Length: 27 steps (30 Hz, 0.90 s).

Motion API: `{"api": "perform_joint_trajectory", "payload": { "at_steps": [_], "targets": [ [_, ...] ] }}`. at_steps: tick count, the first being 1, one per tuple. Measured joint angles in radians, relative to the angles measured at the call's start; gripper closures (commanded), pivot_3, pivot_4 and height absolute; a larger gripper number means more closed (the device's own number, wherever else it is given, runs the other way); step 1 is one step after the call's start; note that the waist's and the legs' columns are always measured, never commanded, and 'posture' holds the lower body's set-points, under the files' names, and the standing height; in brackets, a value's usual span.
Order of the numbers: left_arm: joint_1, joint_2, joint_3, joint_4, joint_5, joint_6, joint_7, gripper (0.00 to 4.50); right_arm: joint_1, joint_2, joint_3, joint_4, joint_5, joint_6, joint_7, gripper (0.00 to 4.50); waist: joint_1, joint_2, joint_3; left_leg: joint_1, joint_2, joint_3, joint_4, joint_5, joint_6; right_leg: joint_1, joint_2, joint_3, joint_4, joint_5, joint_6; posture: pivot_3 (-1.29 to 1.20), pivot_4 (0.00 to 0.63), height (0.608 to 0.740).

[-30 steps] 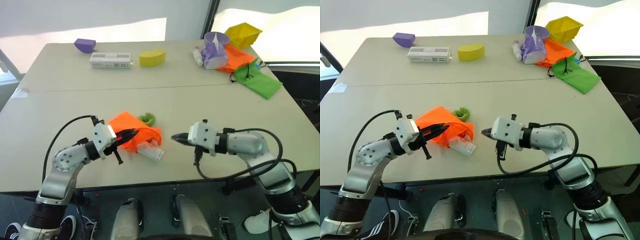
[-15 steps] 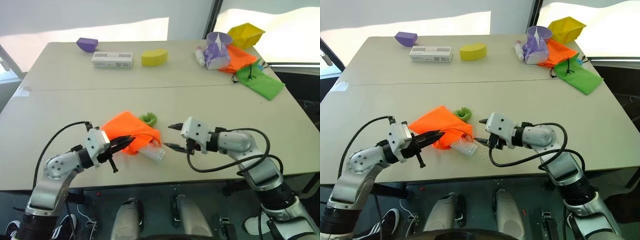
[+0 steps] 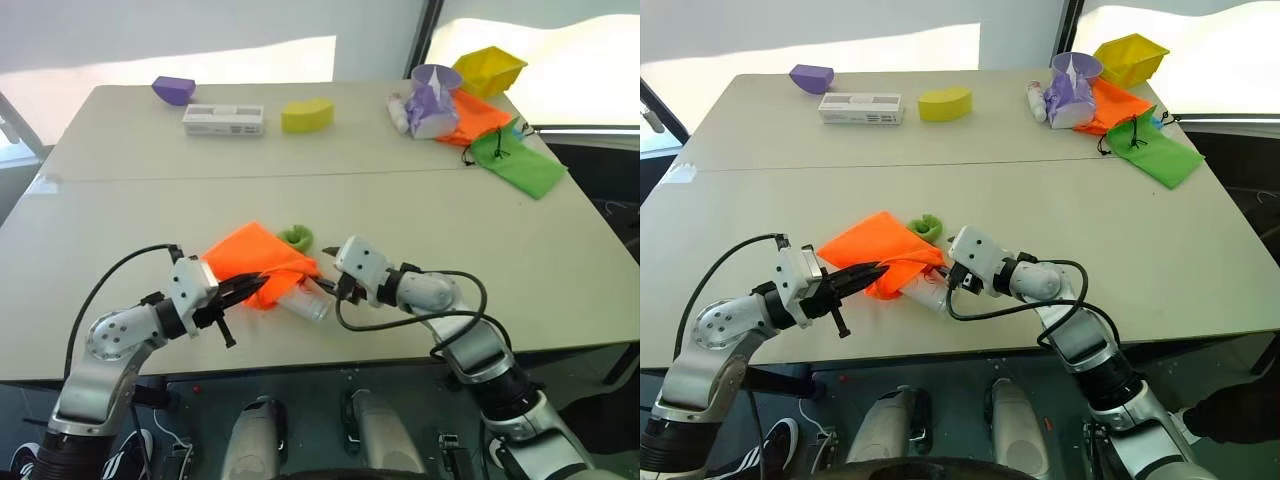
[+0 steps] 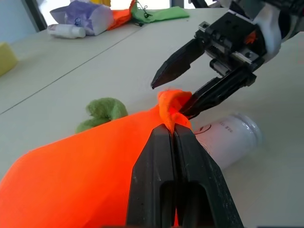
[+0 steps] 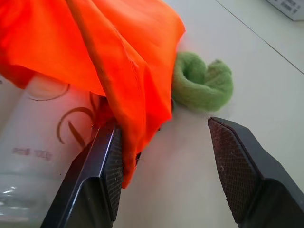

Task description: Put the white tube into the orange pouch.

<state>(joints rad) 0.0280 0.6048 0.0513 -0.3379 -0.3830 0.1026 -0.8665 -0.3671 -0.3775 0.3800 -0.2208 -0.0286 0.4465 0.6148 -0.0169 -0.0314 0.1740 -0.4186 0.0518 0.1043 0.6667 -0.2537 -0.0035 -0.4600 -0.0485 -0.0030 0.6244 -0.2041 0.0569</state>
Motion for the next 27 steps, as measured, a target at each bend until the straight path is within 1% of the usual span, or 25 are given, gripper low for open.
{"api": "perform_joint_trajectory", "payload": {
  "at_steps": [2, 4, 5, 6, 8, 9, 12, 15, 20, 22, 24, 27],
  "targets": [
    [0.0, 0.0, 0.0, 0.0, 0.0, 0.001, 0.0, 4.5, -0.001, 0.01, 0.016, 0.01, -0.015, -0.003, -0.004, 1.74, -0.001, 0.0, 0.0, 0.0, 0.0, 0.0, 0.0, 0.0, 0.0, 0.0, 0.001, 0.0, 0.0, 0.0, 0.0, 0.0, 0.15, 0.74],
    [0.0, 0.0, 0.0, 0.0, 0.0, 0.003, -0.001, 4.5, -0.001, 0.026, 0.029, 0.026, -0.025, -0.009, -0.009, 2.26, -0.001, 0.0, 0.0, 0.0, 0.0, 0.0, 0.0, 0.0, 0.0, 0.0, 0.001, 0.0, 0.0, 0.0, 0.0, 0.0, 0.15, 0.74],
    [0.0, 0.0, 0.0, 0.0, 0.0, 0.003, -0.001, 4.5, -0.001, 0.03, 0.035, 0.028, -0.024, -0.014, -0.006, 2.58, -0.001, 0.0, 0.0, 0.0, 0.0, 0.0, 0.0, 0.0, 0.0, 0.0, 0.001, 0.0, 0.0, 0.0, 0.0, 0.0, 0.15, 0.74],
    [0.0, 0.0, 0.0, -0.001, 0.0, 0.004, -0.001, 4.5, 0.0, 0.04, 0.036, 0.027, -0.012, -0.015, 0.003, 3.0, -0.001, 0.0, 0.0, 0.0, 0.0, 0.0, 0.0, 0.0, 0.0, 0.0, 0.001, 0.0, 0.0, 0.0, 0.0, 0.0, 0.15, 0.74],
    [-0.001, 0.0, -0.001, -0.002, 0.0, 0.008, -0.001, 4.5, 0.0, 0.056, 0.036, 0.026, 0.003, -0.02, 0.01, 4.08, -0.001, 0.0, 0.0, 0.0, 0.0, 0.0, 0.0, 0.0, 0.0, 0.0, 0.001, 0.0, 0.0, 0.0, 0.0, 0.0, 0.15, 0.74],
    [-0.001, 0.0, -0.001, -0.003, 0.0, 0.011, -0.001, 4.5, -0.001, 0.058, 0.036, 0.026, 0.003, -0.025, 0.011, 4.44, -0.001, 0.0, 0.0, 0.0, 0.0, 0.0, 0.0, 0.0, 0.0, 0.0, 0.001, 0.0, 0.0, 0.0, 0.0, 0.0, 0.15, 0.74],
    [-0.003, -0.001, -0.002, -0.009, 0.0, 0.019, 0.0, 4.5, -0.008, 0.059, 0.028, 0.032, 0.003, -0.051, 0.01, 4.44, -0.001, 0.0, 0.0, 0.0, 0.0, 0.0, 0.0, 0.0, 0.0, 0.0, 0.0, 0.0, 0.0, 0.0, 0.0, 0.0, 0.15, 0.74],
    [-0.01, -0.009, -0.006, -0.01, 0.0, 0.024, 0.003, 4.5, -0.021, 0.064, -0.01, 0.052, 0.016, -0.069, 0.007, 4.44, 0.001, 0.0, 0.0, 0.0, 0.0, 0.0, 0.0, 0.0, 0.0, 0.0, 0.0, 0.0, 0.0, 0.0, 0.0, 0.0, 0.15, 0.74],
    [-0.069, -0.031, -0.033, -0.013, 0.002, 0.029, 0.025, 4.5, -0.022, 0.06, -0.122, 0.036, 0.132, -0.036, 0.039, 4.44, 0.004, 0.0, 0.0, 0.0, 0.0, 0.0, 0.0, 0.0, 0.0, 0.001, 0.0, 0.0, 0.0, 0.0, 0.0, 0.0, 0.15, 0.74],
    [-0.092, -0.042, -0.039, -0.016, 0.002, 0.036, 0.035, 4.5, -0.021, 0.033, -0.15, 0.01, 0.174, -0.022, 0.067, 4.44, 0.003, 0.0, 0.0, 0.0, 0.0, 0.0, 0.0, 0.0, 0.0, 0.001, 0.0, 0.0, 0.0, 0.0, 0.0, 0.0, 0.15, 0.74],
    [-0.125, -0.058, -0.054, -0.016, 0.003, 0.048, 0.046, 4.5, -0.016, -0.019, -0.184, -0.037, 0.223, 0.002, 0.109, 4.44, 0.006, 0.0, 0.0, -0.001, 0.0, 0.0, 0.0, 0.0, 0.0, 0.001, 0.001, 0.0, -0.001, 0.0, 0.001, 0.0, 0.15, 0.74],
    [-0.171, -0.066, -0.075, -0.016, 0.004, 0.066, 0.054, 4.5, 0.024, -0.083, -0.23, -0.127, 0.29, 0.044, 0.157, 4.44, 0.006, 0.0, 0.0, -0.001, 0.0, 0.0, 0.0, 0.0, 0.0, 0.001, 0.001, 0.0, -0.001, 0.0, 0.001, 0.0, 0.15, 0.74]
  ]
}}
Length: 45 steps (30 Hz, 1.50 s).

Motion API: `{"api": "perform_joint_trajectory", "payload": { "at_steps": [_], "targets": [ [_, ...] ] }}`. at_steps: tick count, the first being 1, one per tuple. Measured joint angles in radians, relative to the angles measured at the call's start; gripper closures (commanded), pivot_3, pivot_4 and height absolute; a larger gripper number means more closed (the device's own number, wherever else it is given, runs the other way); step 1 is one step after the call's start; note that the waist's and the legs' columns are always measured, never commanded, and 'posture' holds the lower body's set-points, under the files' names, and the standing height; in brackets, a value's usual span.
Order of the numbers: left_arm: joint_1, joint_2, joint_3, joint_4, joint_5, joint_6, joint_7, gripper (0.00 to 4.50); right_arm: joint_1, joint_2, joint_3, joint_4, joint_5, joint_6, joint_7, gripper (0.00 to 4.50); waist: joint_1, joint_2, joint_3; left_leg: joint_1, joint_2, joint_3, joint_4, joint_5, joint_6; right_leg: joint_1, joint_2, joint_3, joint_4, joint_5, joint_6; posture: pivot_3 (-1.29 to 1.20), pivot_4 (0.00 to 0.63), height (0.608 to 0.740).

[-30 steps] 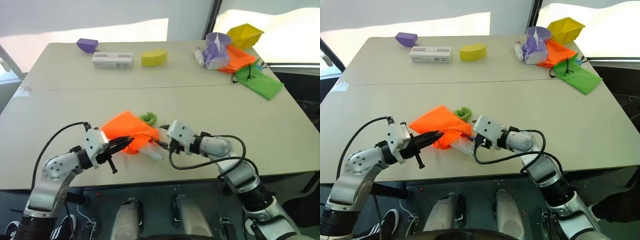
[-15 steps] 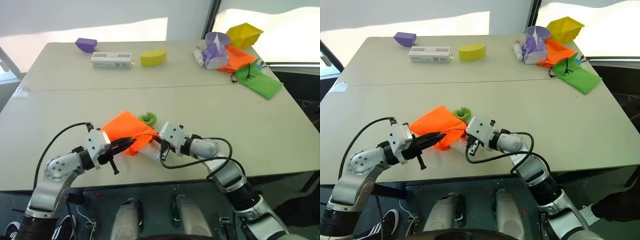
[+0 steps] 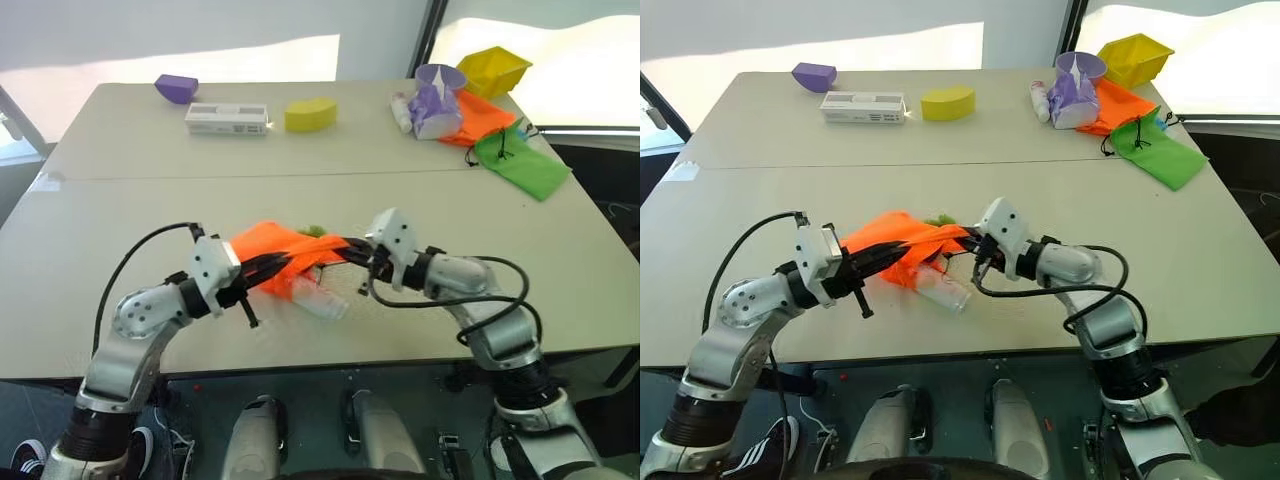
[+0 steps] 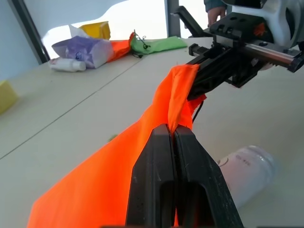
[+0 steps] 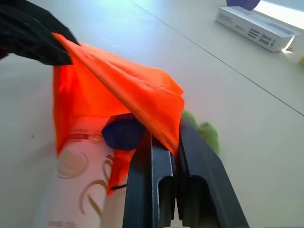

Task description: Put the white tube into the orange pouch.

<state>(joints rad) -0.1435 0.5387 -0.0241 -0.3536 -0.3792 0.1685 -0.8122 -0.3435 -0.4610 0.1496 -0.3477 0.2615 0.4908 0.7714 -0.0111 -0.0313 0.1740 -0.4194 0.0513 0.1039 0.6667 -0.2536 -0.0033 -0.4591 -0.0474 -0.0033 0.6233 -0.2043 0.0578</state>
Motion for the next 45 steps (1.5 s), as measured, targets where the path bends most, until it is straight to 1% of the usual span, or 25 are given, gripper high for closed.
{"api": "perform_joint_trajectory", "payload": {
  "at_steps": [3, 8, 11, 14, 16, 19, 20, 23, 25, 26, 29, 30, 31, 34, 36, 38, 42, 45],
  "targets": [
    [-0.02, -0.009, -0.003, 0.0, 0.0, 0.001, 0.006, 4.5, 0.036, -0.042, -0.022, -0.066, 0.058, 0.041, 0.027, 4.44, -0.006, 0.0, 0.0, 0.0, 0.0, 0.0, 0.0, 0.0, 0.0, 0.0, 0.001, 0.0, 0.0, 0.0, 0.0, 0.0, 0.15, 0.74],
    [-0.026, -0.031, -0.023, 0.0, 0.009, -0.011, 0.008, 4.5, 0.036, -0.107, -0.097, -0.117, 0.148, 0.115, 0.039, 4.44, -0.002, 0.0, 0.0, 0.001, 0.0, -0.001, 0.0, 0.0, 0.0, 0.0, 0.001, 0.0, 0.001, 0.0, 0.0, 0.0, 0.15, 0.74],
    [-0.02, -0.024, -0.022, -0.002, -0.003, -0.005, 0.001, 4.5, 0.049, -0.158, -0.101, -0.167, 0.195, 0.151, 0.074, 4.44, -0.002, 0.0, 0.0, 0.001, 0.0, -0.001, 0.0, 0.0, 0.0, 0.0, 0.001, 0.0, 0.0, 0.0, 0.0, 0.0, 0.15, 0.74],
    [0.023, 0.015, -0.019, -0.006, -0.025, 0.011, -0.033, 4.5, 0.069, -0.174, -0.073, -0.199, 0.214, 0.16, 0.093, 4.44, -0.009, 0.0, 0.0, 0.001, 0.001, -0.001, 0.0, 0.0, 0.0, 0.0, 0.001, 0.0, 0.0, 0.0, 0.0, 0.0, 0.15, 0.74],
    [0.058, 0.039, -0.01, -0.006, -0.031, 0.02, -0.054, 4.5, 0.071, -0.176, -0.024, -0.195, 0.167, 0.129, 0.083, 4.44, -0.008, 0.0, 0.0, 0.001, 0.0, -0.001, 0.0, 0.0, 0.0, -0.001, 0.002, 0.0, 0.0, 0.0, 0.0, 0.0, 0.15, 0.74],
    [0.101, 0.073, 0.004, -0.005, -0.04, 0.023, -0.081, 4.5, 0.044, -0.175, 0.096, -0.107, -0.017, -0.002, 0.017, 4.44, -0.007, 0.0, 0.0, 0.001, 0.0, -0.001, 0.0, 0.0, 0.0, 0.0, 0.0, 0.0, -0.001, 0.0, -0.001, 0.0, 0.15, 0.74],
    [0.116, 0.078, 0.004, -0.008, -0.047, 0.029, -0.086, 4.5, 0.041, -0.172, 0.118, -0.073, -0.063, -0.04, -0.001, 4.44, -0.007, 0.0, 0.0, 0.001, 0.0, -0.001, 0.0, 0.0, 0.0, 0.0, 0.0, 0.0, -0.002, 0.001, -0.001, 0.0, 0.15, 0.74],
    [0.158, 0.086, 0.002, -0.028, -0.061, 0.056, -0.1, 4.5, 0.041, -0.162, 0.141, -0.034, -0.105, -0.097, -0.007, 4.44, -0.003, 0.0, 0.0, 0.0, 0.0, -0.001, 0.0, 0.0, 0.0, 0.0, -0.001, 0.0, -0.003, 0.001, -0.002, 0.0, 0.15, 0.74],
    [0.155, 0.08, 0.002, -0.03, -0.06, 0.057, -0.093, 4.5, 0.037, -0.148, 0.14, -0.016, -0.122, -0.116, -0.013, 3.91, -0.001, 0.0, 0.0, 0.0, 0.0, -0.001, 0.0, 0.0, 0.0, 0.001, -0.001, 0.0, -0.005, 0.001, -0.002, 0.0, 0.15, 0.74],
    [0.149, 0.075, 0.003, -0.028, -0.057, 0.057, -0.088, 4.5, 0.037, -0.148, 0.134, -0.009, -0.122, -0.117, -0.015, 3.53, -0.001, 0.0, 0.0, -0.001, 0.0, -0.001, 0.0, 0.0, 0.0, 0.001, -0.001, 0.0, -0.005, 0.001, -0.002, 0.0, 0.15, 0.74],
    [0.134, 0.061, 0.002, -0.028, -0.054, 0.057, -0.073, 4.5, 0.046, -0.155, 0.097, -0.017, -0.102, -0.094, 0.001, 2.01, -0.001, 0.0, 0.0, -0.001, 0.0, -0.001, 0.0, 0.0, 0.0, 0.001, -0.001, 0.0, -0.006, 0.001, -0.001, 0.0, 0.15, 0.74],
    [0.134, 0.056, 0.001, -0.028, -0.051, 0.057, -0.071, 4.5, 0.058, -0.166, 0.086, -0.029, -0.09, -0.079, 0.007, 1.56, -0.001, 0.0, 0.0, -0.001, 0.0, -0.001, 0.0, 0.0, 0.0, 0.001, -0.001, 0.0, -0.006, 0.001, -0.001, 0.0, 0.15, 0.74],
    [0.137, 0.049, 0.0, -0.027, -0.045, 0.052, -0.07, 4.5, 0.077, -0.184, 0.072, -0.049, -0.072, -0.06, 0.023, 1.01, 0.0, 0.0, 0.0, -0.001, 0.0, -0.001, -0.001, 0.0, 0.0, 0.0, -0.001, 0.0, -0.006, 0.0, -0.001, 0.0, 0.15, 0.74],
    [0.143, 0.036, -0.003, -0.018, -0.039, 0.036, -0.068, 4.5, 0.138, -0.237, 0.013, -0.118, 0.034, 0.029, 0.085, 1.01, 0.0, 0.0, 0.0, -0.002, 0.0, -0.001, -0.001, 0.0, 0.0, 0.0, 0.0, 0.0, -0.005, 0.0, 0.0, 0.0, 0.15, 0.74],
    [0.141, 0.025, -0.003, -0.006, -0.027, 0.018, -0.067, 4.5, 0.167, -0.285, -0.048, -0.178, 0.115, 0.098, 0.118, 1.01, 0.0, 0.0, 0.0, -0.001, 0.0, -0.001, -0.001, 0.0, 0.0, 0.0, 0.0, 0.0, -0.005, 0.0, -0.001, 0.0, 0.15, 0.74],
    [0.137, 0.016, -0.003, 0.012, -0.018, 0.003, -0.067, 4.5, 0.178, -0.318, -0.101, -0.222, 0.157, 0.148, 0.126, 1.01, -0.003, 0.0, 0.0, 0.001, 0.0, -0.001, -0.001, 0.0, 0.0, 0.002, 0.0, 0.0, -0.005, 0.001, -0.001, 0.0, 0.15, 0.74],
    [0.128, 0.001, -0.005, 0.036, 0.001, -0.027, -0.068, 4.5, 0.215, -0.36, -0.114, -0.261, 0.183, 0.217, 0.122, 1.01, -0.002, 0.0, 0.0, 0.002, 0.0, -0.002, -0.001, 0.0, 0.0, 0.002, 0.0, 0.0, -0.005, 0.0, 0.0, 0.0, 0.15, 0.74],
    [0.127, -0.007, -0.012, 0.043, 0.006, -0.032, -0.068, 4.5, 0.259, -0.407, -0.095, -0.317, 0.21, 0.287, 0.129, 1.01, -0.001, 0.0, 0.0, 0.001, 0.0, -0.002, -0.001, 0.0, 0.0, 0.002, 0.0, 0.0, -0.005, 0.001, -0.001, 0.0, 0.15, 0.74]
  ]
}}
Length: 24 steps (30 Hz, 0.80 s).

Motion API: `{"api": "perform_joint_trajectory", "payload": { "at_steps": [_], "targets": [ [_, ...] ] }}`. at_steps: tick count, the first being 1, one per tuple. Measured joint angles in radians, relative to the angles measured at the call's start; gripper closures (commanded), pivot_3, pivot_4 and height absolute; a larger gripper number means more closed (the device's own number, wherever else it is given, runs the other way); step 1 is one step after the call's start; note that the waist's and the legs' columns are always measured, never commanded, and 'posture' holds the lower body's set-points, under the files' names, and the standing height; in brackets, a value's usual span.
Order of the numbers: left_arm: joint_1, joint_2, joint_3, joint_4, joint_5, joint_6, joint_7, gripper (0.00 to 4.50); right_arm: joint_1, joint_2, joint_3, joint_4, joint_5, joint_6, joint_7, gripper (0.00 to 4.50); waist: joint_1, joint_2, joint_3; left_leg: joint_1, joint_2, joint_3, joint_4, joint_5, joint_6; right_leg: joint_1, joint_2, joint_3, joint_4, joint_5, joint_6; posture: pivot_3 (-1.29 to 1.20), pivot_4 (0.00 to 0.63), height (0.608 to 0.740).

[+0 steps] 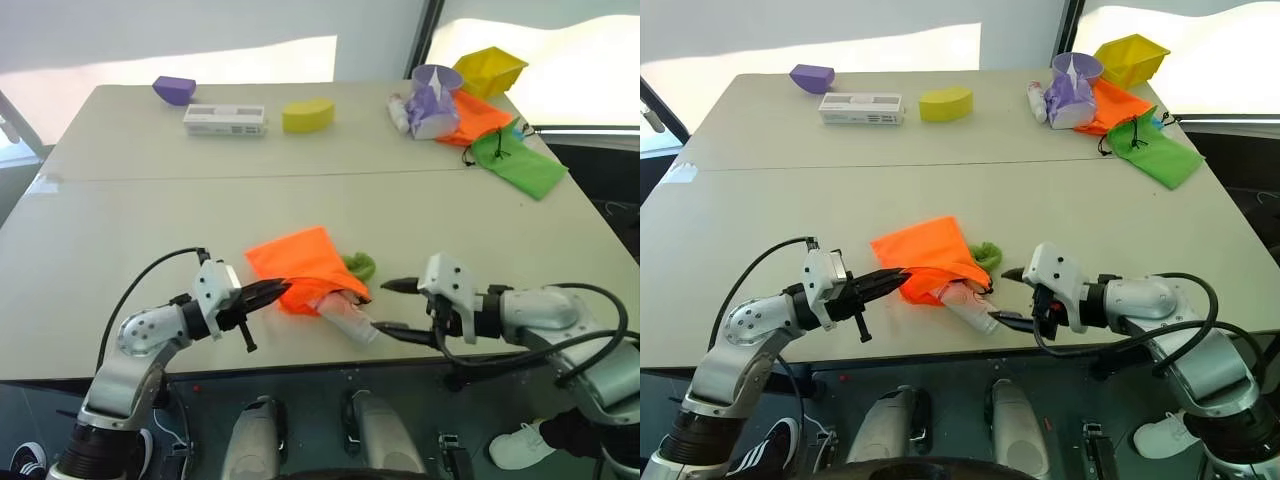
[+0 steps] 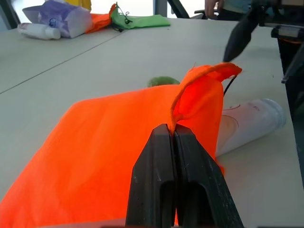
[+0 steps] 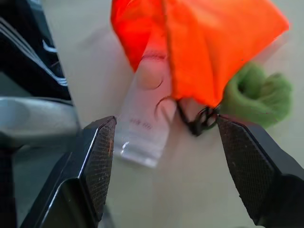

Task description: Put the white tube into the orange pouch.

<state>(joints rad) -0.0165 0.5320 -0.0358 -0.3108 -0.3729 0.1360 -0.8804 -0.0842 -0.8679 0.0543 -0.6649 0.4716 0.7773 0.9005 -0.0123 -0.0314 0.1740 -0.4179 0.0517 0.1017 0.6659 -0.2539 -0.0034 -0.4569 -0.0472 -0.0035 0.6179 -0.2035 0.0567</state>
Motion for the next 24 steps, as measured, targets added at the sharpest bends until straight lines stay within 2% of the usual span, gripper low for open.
{"api": "perform_joint_trajectory", "payload": {
  "at_steps": [5, 9, 12, 19, 24],
  "targets": [
    [-0.01, -0.014, -0.015, 0.012, 0.012, -0.013, -0.001, 4.5, 0.021, -0.014, 0.04, -0.046, 0.0, 0.047, -0.036, 1.01, -0.001, 0.0, 0.0, -0.001, 0.0, 0.001, 0.0, 0.0, 0.0, 0.0, 0.0, 0.0, -0.001, 0.0, 0.0, 0.0, 0.15, 0.74],
    [-0.02, -0.026, -0.03, 0.028, 0.022, -0.025, -0.001, 4.5, 0.026, 0.062, 0.158, -0.038, -0.084, 0.036, -0.13, 1.01, -0.001, -0.001, 0.0, -0.001, 0.0, 0.0, 0.0, 0.0, 0.0, -0.001, 0.0, 0.0, -0.001, 0.0, 0.0, 0.0, 0.15, 0.74],
    [-0.022, -0.027, -0.031, 0.032, 0.026, -0.035, -0.003, 4.5, 0.027, 0.078, 0.217, -0.014, -0.148, 0.013, -0.178, 1.01, -0.001, -0.001, 0.0, -0.001, 0.0, 0.0, 0.0, 0.0, 0.0, -0.001, 0.0, 0.0, -0.001, 0.001, -0.001, 0.0, 0.15, 0.74],
    [-0.026, -0.024, -0.03, 0.035, 0.029, -0.037, -0.011, 4.5, 0.002, 0.184, 0.253, 0.042, -0.209, 0.007, -0.265, 1.01, -0.002, -0.001, 0.0, -0.001, 0.0, 0.0, 0.0, 0.0, 0.0, -0.001, 0.0, 0.0, -0.001, 0.001, -0.001, 0.0, 0.15, 0.74],
    [-0.032, -0.021, -0.03, 0.038, 0.029, -0.037, -0.013, 4.5, -0.003, 0.233, 0.24, 0.036, -0.187, 0.066, -0.289, 1.01, -0.002, -0.001, -0.001, -0.001, 0.0, 0.0, 0.0, 0.0, 0.0, 0.0, 0.0, 0.0, 0.0, 0.001, -0.001, 0.0, 0.15, 0.74]
  ]
}}
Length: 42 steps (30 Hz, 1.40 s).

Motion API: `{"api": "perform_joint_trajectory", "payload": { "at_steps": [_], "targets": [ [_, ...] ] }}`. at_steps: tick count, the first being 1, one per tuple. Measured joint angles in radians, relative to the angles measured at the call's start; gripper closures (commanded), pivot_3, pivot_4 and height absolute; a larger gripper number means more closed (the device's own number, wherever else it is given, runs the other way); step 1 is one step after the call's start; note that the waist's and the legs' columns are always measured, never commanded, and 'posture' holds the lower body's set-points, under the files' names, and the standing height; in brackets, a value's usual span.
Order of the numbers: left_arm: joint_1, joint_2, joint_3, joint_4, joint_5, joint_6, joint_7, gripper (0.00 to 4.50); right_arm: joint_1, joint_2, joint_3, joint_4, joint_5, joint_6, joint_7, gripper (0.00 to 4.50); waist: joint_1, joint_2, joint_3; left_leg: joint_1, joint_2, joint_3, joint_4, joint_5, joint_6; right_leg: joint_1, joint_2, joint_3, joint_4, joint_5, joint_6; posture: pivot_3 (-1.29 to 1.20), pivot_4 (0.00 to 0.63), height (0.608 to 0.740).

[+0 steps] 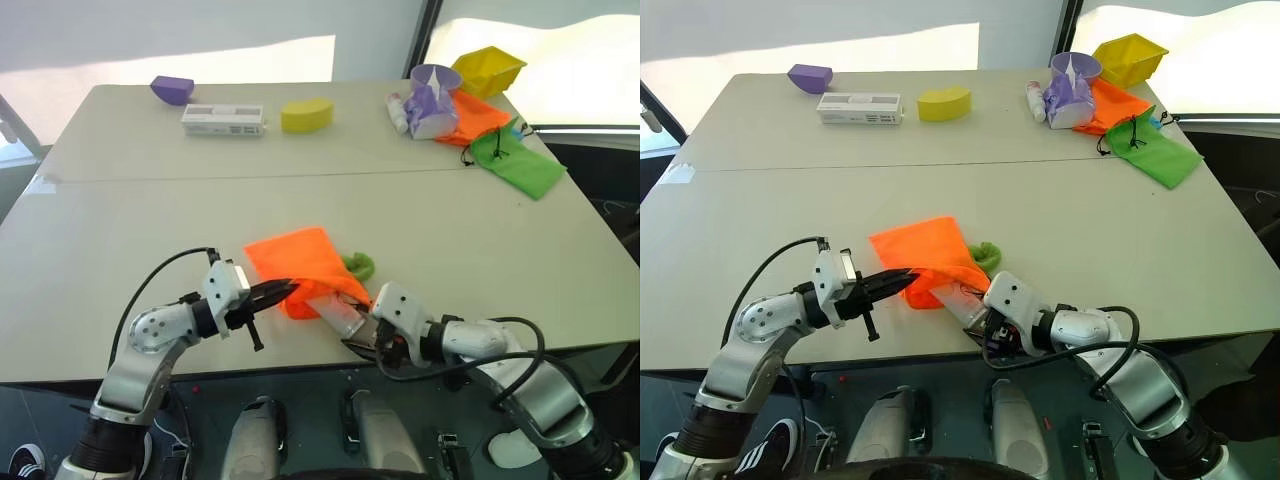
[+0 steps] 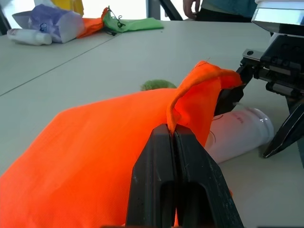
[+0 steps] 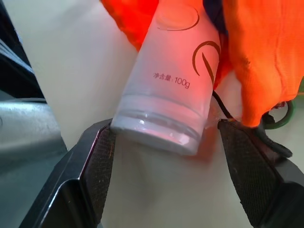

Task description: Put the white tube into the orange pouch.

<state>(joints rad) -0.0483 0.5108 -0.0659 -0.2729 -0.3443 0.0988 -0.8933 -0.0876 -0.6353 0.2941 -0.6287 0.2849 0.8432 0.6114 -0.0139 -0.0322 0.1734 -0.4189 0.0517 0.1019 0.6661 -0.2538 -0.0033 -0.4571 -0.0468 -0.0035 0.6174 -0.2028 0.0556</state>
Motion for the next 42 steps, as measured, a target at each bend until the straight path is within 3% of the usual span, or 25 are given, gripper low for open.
{"api": "perform_joint_trajectory", "payload": {
  "at_steps": [5, 7, 10, 18, 28, 36, 42],
  "targets": [
    [0.0, 0.001, 0.0, 0.001, 0.0, -0.001, -0.003, 4.5, -0.013, 0.011, -0.015, -0.017, 0.024, 0.063, -0.016, 1.01, 0.001, 0.0, 0.0, 0.0, 0.0, 0.0, 0.0, 0.0, 0.0, 0.0, 0.0, 0.0, 0.0, 0.0, 0.0, 0.0, 0.15, 0.74],
    [0.0, 0.001, 0.0, 0.003, 0.0, -0.002, -0.006, 4.5, -0.014, 0.012, -0.005, -0.017, 0.02, 0.064, -0.025, 1.55, 0.0, 0.0, 0.0, 0.0, 0.0, 0.0, 0.0, 0.0, 0.0, 0.0, 0.0, 0.0, 0.0, 0.0, 0.0, 0.0, 0.15, 0.74],
    [0.0, 0.002, 0.0, 0.004, 0.0, -0.004, -0.011, 4.5, -0.011, 0.038, -0.001, -0.017, 0.014, 0.069, -0.049, 2.7, -0.001, 0.0, 0.0, 0.0, 0.0, 0.0, 0.0, 0.0, 0.0, 0.0, 0.0, 0.0, 0.0, 0.0, 0.0, 0.0, 0.15, 0.74],
    [0.021, 0.014, 0.003, 0.005, 0.001, -0.021, -0.02, 4.5, -0.011, 0.085, 0.015, -0.017, 0.006, 0.079, -0.096, 2.7, -0.003, 0.0, 0.0, 0.001, 0.0, 0.0, 0.0, 0.0, 0.0, 0.0, 0.0, 0.0, 0.001, 0.0, 0.0, 0.0, 0.15, 0.74],
    [-0.007, 0.029, 0.014, 0.035, -0.002, -0.027, -0.03, 4.5, -0.062, 0.229, -0.024, -0.012, 0.092, 0.147, -0.13, 2.7, -0.002, 0.0, 0.0, -0.001, 0.0, 0.0, 0.0, 0.0, 0.0, -0.001, 0.0, 0.0, 0.0, 0.0, 0.0, 0.0, 0.15, 0.74],
    [-0.014, 0.029, 0.015, 0.031, -0.018, -0.015, -0.03, 4.5, -0.116, 0.271, -0.011, 0.041, 0.079, 0.158, -0.185, 2.7, -0.001, 0.0, 0.0, -0.002, 0.0, 0.0, 0.0, 0.0, 0.0, -0.002, 0.0, 0.0, 0.0, 0.0, 0.0, 0.0, 0.15, 0.74],
    [-0.018, 0.035, 0.02, 0.014, -0.048, 0.022, -0.029, 4.5, -0.144, 0.27, -0.073, 0.04, 0.129, 0.212, -0.183, 2.7, -0.002, 0.0, 0.0, -0.002, 0.0, 0.0, 0.0, 0.0, 0.0, -0.002, 0.0, 0.0, 0.0, 0.0, 0.0, 0.0, 0.15, 0.74]
  ]
}}
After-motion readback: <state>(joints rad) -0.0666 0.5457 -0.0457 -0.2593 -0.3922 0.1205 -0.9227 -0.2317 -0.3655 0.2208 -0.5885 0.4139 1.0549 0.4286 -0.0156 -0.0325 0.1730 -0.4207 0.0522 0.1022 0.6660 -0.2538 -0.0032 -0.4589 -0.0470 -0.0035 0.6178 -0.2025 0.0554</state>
